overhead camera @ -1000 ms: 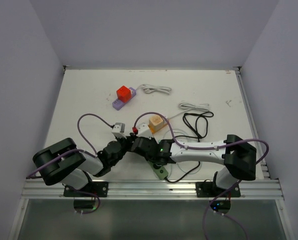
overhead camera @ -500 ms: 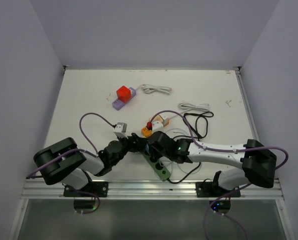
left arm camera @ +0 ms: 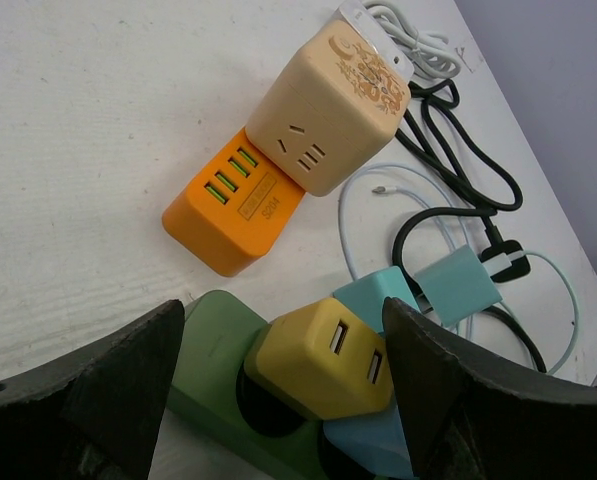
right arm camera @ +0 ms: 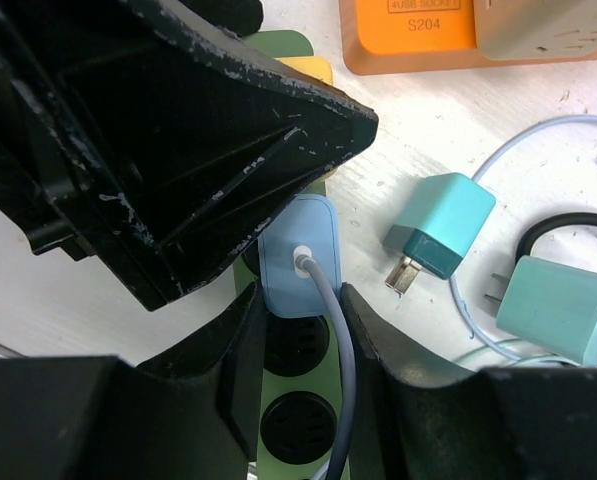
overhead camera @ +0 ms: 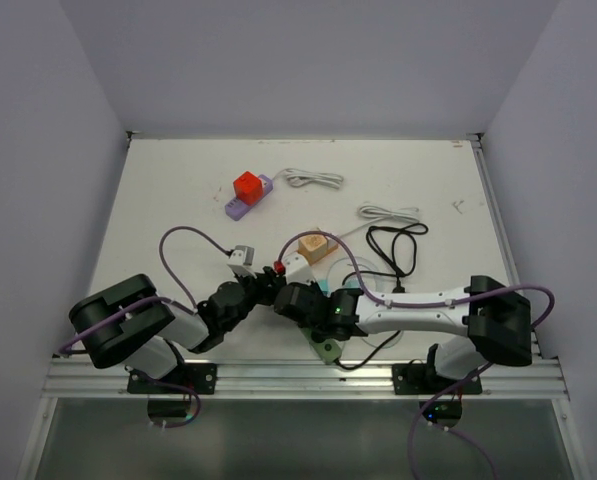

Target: Pull the plug off the socket

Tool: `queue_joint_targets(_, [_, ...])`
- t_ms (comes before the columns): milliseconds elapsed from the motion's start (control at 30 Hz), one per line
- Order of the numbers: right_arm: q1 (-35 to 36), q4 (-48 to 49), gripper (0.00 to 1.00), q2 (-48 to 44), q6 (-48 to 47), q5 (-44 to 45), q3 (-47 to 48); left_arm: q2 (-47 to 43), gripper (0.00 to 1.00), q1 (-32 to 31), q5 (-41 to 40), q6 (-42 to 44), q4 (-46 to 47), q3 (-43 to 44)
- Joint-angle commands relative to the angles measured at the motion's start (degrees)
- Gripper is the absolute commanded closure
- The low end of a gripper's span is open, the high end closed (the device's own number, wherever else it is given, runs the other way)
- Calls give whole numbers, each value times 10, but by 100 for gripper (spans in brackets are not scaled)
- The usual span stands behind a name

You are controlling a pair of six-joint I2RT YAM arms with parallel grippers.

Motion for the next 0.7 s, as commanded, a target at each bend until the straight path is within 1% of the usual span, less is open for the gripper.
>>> queue_joint_targets(0, [-12, 64, 100, -75, 26, -1, 3, 41, 18, 3, -20, 42, -196, -32])
queue_joint_targets(33, [-23, 76, 100, -83, 33, -43, -15, 41, 18, 3, -20, 42, -196, -32])
queue_joint_targets(167, [-85, 139, 100, -118, 75, -146, -70, 41, 18, 3, -19, 42, -195, -33])
queue_joint_targets(200, [-101, 155, 100, -127, 86, -156, -78, 41, 18, 3, -19, 42, -195, -33])
queue_joint_targets(300, [-113, 163, 100, -131, 89, -177, -90, 41, 18, 3, -18, 42, -194, -34])
queue_joint_targets(367, [-111, 148, 100, -123, 75, -168, -75, 41, 18, 3, -18, 43, -194, -34])
queue_joint_targets(433, [-99, 119, 100, -105, 58, -139, -52, 42, 18, 3, -17, 42, -193, -33])
queue_joint_targets(500, [-68, 84, 100, -90, 41, -78, -32, 43, 18, 2, -16, 43, -192, -32])
queue_joint_targets(600, [-23, 41, 100, -56, 25, -15, 22, 50, 18, 3, -14, 44, -193, -29])
queue_joint_targets(633, [-14, 32, 100, -47, 24, 20, 33, 51, 18, 3, -14, 44, -193, -29])
queue_joint_targets(667, [-8, 22, 100, -33, 23, 32, 42, 54, 18, 3, -14, 44, -192, -29])
